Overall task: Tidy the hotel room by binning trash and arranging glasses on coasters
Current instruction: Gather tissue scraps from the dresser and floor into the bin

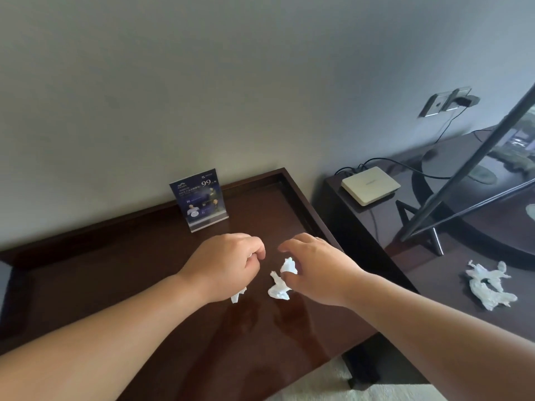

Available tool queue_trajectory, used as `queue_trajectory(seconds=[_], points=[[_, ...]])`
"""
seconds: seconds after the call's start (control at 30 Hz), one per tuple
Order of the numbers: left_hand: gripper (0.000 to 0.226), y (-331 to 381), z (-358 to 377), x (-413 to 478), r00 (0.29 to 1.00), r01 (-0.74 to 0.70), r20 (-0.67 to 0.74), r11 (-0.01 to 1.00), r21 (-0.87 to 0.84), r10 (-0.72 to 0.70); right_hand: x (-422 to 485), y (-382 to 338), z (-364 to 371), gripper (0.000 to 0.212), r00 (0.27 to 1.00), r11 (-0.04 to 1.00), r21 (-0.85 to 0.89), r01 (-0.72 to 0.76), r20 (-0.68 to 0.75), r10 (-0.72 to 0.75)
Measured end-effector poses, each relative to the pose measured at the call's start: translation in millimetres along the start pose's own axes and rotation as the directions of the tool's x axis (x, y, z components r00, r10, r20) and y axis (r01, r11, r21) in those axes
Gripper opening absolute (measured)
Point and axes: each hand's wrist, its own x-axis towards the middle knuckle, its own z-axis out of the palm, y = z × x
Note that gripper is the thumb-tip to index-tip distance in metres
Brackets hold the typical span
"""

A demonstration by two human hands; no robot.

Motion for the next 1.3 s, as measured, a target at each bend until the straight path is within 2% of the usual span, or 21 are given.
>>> queue_trajectory(seconds=[0.23,0.57,0.7,0.8,0.93,1.0,1.1,1.3], points=[[0.024,-4,28,-6,0.991,0.122,0.053,0.992,-0.001,-0.122,2,12,33,0.064,0.996,1.000,0.008,0.017,0.093,-0.017],[0.024,-21,75,-7,0.974,0.186,0.147,0.979,-0.087,-0.172,27,32,84,0.088,0.998,0.998,-0.051,-0.043,0.043,0.046],[0.024,-28,83,-9,0.967,0.211,0.165,0.972,-0.101,-0.193,35,35,97,0.077,0.994,0.995,-0.042,-0.089,0.053,0.092],[0.023,-35,86,-9,0.961,0.234,0.177,0.967,-0.104,-0.213,37,36,101,0.052,0.995,0.992,-0.091,-0.091,0.035,0.095],[0.024,-42,87,-8,0.954,0.246,0.198,0.965,-0.089,-0.225,37,33,100,0.020,0.995,0.995,-0.039,-0.088,0.050,0.090],[0.024,-42,86,-6,0.953,0.244,0.205,0.965,-0.092,-0.222,36,31,98,0.020,0.990,0.994,-0.020,-0.111,0.086,0.112],[0.023,-40,81,-1,0.956,0.223,0.215,0.971,-0.090,-0.200,33,28,92,0.031,0.982,0.989,0.012,-0.150,0.119,0.148],[0.021,-29,63,10,0.968,0.146,0.216,0.986,-0.085,-0.125,21,21,62,0.034,0.987,0.987,0.061,-0.147,0.070,0.143]])
